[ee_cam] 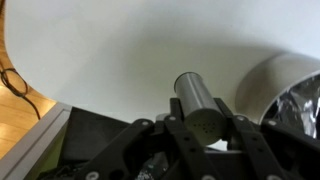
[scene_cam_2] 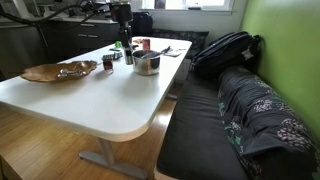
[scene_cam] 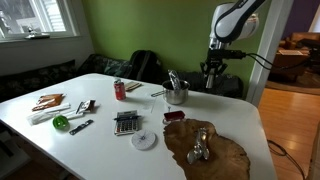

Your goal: Pick up the silver cylindrical object and put it on the table

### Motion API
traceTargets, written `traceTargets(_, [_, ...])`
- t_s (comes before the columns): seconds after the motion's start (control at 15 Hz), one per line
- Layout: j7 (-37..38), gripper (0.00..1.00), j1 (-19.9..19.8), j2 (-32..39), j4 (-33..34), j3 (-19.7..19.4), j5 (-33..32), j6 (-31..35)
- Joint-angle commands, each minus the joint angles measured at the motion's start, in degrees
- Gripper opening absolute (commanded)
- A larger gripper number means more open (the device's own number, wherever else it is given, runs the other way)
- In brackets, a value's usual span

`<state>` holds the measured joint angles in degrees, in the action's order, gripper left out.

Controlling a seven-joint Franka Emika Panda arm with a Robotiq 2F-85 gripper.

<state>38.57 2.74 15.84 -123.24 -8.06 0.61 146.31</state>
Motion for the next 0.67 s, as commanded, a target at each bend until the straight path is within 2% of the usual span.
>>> traceTargets(0.0, [3.12,0.11,-0.82,8.63,9.98,-1.28,0.12,2.81])
traceTargets(0.2, [5.25,0.11,-2.12,14.59,19.17,-1.86,2.93,-5.18])
traceTargets(0.27, [3.43,0.11,-1.32,9.62,12.5,-1.79,1.43,-0.61])
traceTargets(0.33, [3.53,0.36,-1.46,11.1,14.27,-1.91,1.57,-1.34])
traceTargets(0.53, [3.53,0.36,-1.31,11.09,14.29,-1.88,1.55,-1.24])
traceTargets(0.6, [3.53,0.11,-1.29,10.9,14.24,-1.87,1.54,-1.24])
